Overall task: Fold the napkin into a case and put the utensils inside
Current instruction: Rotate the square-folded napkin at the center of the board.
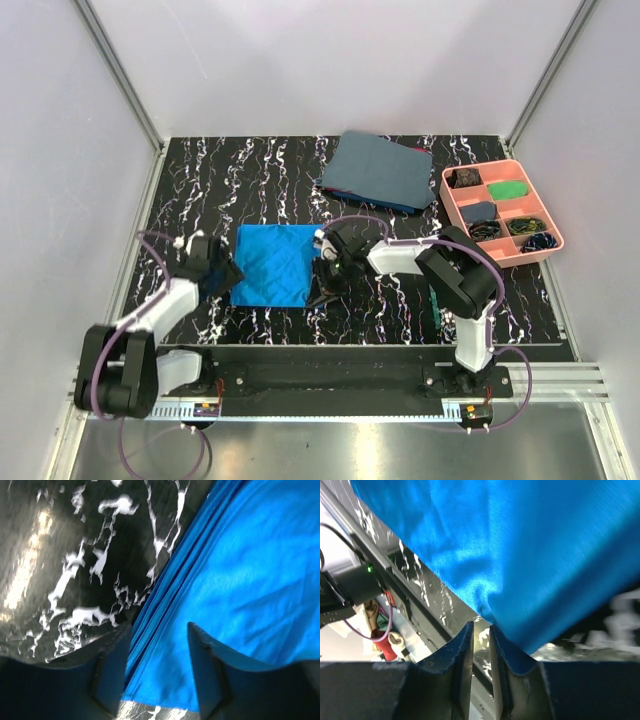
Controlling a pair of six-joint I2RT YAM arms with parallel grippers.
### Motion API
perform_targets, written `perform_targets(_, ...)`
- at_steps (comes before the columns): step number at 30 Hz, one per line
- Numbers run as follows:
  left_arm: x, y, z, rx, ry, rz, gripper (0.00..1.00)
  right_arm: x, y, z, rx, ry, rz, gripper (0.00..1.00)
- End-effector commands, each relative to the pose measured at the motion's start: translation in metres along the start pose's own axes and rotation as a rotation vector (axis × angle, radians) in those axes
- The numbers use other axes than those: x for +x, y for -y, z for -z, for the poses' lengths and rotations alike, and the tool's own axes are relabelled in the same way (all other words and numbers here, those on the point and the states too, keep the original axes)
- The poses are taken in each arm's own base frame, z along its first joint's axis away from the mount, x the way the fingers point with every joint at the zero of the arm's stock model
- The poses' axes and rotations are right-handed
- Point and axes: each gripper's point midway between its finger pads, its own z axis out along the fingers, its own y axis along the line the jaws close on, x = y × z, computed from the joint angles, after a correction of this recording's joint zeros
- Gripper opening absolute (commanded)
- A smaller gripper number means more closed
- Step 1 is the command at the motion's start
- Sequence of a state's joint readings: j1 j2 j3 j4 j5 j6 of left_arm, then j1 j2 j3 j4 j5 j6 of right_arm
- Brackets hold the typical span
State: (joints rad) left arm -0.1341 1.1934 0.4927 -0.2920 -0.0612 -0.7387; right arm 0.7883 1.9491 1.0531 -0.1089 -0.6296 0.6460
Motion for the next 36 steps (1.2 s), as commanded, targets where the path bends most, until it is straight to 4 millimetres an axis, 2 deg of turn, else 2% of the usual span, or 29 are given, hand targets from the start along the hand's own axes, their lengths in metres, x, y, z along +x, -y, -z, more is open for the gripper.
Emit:
perform_targets(1, 0.041, -0.016, 0.002, 0.016, -0.071, 0.079, 0.50, -0.026, 0.043, 0.006, 0.111, 0.077, 0.009, 0.27)
perform_targets(2, 0.051, -0.007, 0.007, 0.064, -0.102, 0.083, 0.49, -0.030, 0.049, 0.009, 0.130, 0.083, 0.014, 0.28)
perform_targets(3, 0.059, -0.012, 0.008, 0.053, -0.119, 0.079, 0.47, -0.037, 0.059, 0.015, 0.159, 0.105, 0.006, 0.28)
perform_targets(4, 0.064, -0.007, 0.011, 0.075, -0.129, 0.081, 0.47, -0.039, 0.066, 0.020, 0.185, 0.108, -0.003, 0.28)
perform_targets(7, 0.088, 0.014, 0.022, 0.191, -0.178, 0.075, 0.46, -0.046, 0.089, 0.038, 0.275, 0.140, -0.022, 0.28)
perform_targets(8, 0.096, 0.028, 0.031, 0.253, -0.196, 0.047, 0.46, -0.048, 0.094, 0.043, 0.295, 0.148, -0.015, 0.29)
perform_targets(11, 0.098, 0.053, 0.054, 0.363, -0.211, -0.007, 0.48, -0.058, 0.108, 0.066, 0.379, 0.201, -0.014, 0.33)
perform_targets(12, 0.086, 0.068, 0.066, 0.405, -0.186, -0.025, 0.49, -0.059, 0.109, 0.072, 0.400, 0.211, -0.008, 0.36)
perform_targets(13, 0.078, 0.072, 0.074, 0.416, -0.163, -0.062, 0.53, -0.063, 0.102, 0.080, 0.405, 0.227, 0.004, 0.36)
perform_targets(14, 0.073, 0.065, 0.079, 0.364, -0.145, -0.084, 0.59, -0.066, 0.098, 0.084, 0.400, 0.238, 0.014, 0.37)
perform_targets(15, 0.051, 0.082, 0.097, 0.396, -0.090, -0.105, 0.62, -0.067, 0.091, 0.086, 0.383, 0.242, 0.022, 0.38)
perform_targets(16, 0.040, 0.085, 0.105, 0.389, -0.058, -0.152, 0.68, -0.071, 0.082, 0.091, 0.365, 0.256, 0.029, 0.40)
perform_targets(17, 0.033, 0.075, 0.105, 0.312, -0.046, -0.171, 0.70, -0.071, 0.076, 0.093, 0.348, 0.261, 0.023, 0.41)
perform_targets(18, 0.014, 0.091, 0.122, 0.338, -0.002, -0.182, 0.71, -0.071, 0.070, 0.093, 0.325, 0.259, 0.019, 0.42)
perform_targets(20, -0.004, 0.093, 0.120, 0.290, 0.026, -0.230, 0.73, -0.067, 0.064, 0.095, 0.301, 0.261, -0.006, 0.44)
perform_targets(21, -0.019, 0.106, 0.127, 0.310, 0.049, -0.238, 0.73, -0.065, 0.061, 0.095, 0.286, 0.261, -0.013, 0.44)
perform_targets(22, -0.027, 0.107, 0.123, 0.295, 0.051, -0.263, 0.73, -0.062, 0.062, 0.096, 0.284, 0.267, -0.023, 0.45)
perform_targets(23, -0.035, 0.105, 0.107, 0.241, 0.038, -0.259, 0.73, -0.060, 0.062, 0.097, 0.283, 0.276, -0.039, 0.45)
perform_targets(25, -0.050, 0.112, 0.096, 0.223, 0.047, -0.297, 0.73, -0.056, 0.066, 0.096, 0.281, 0.291, -0.049, 0.46)
perform_targets(26, -0.054, 0.105, 0.073, 0.146, 0.022, -0.304, 0.73, -0.054, 0.067, 0.095, 0.278, 0.291, -0.065, 0.46)
perform_targets(27, -0.064, 0.107, 0.066, 0.116, 0.032, -0.316, 0.75, -0.049, 0.068, 0.093, 0.269, 0.280, -0.072, 0.46)
perform_targets(28, -0.060, 0.098, 0.041, 0.041, -0.014, -0.342, 0.75, -0.050, 0.068, 0.090, 0.257, 0.283, -0.073, 0.46)
perform_targets(30, -0.068, 0.098, 0.022, 0.007, -0.038, -0.346, 0.76, -0.049, 0.068, 0.085, 0.234, 0.283, -0.095, 0.45)
perform_targets(31, -0.062, 0.093, 0.004, -0.026, -0.080, -0.364, 0.76, -0.050, 0.069, 0.081, 0.222, 0.287, -0.095, 0.44)
perform_targets(36, -0.066, 0.081, -0.023, -0.099, -0.071, -0.368, 0.76, -0.058, 0.069, 0.069, 0.177, 0.298, -0.120, 0.41)
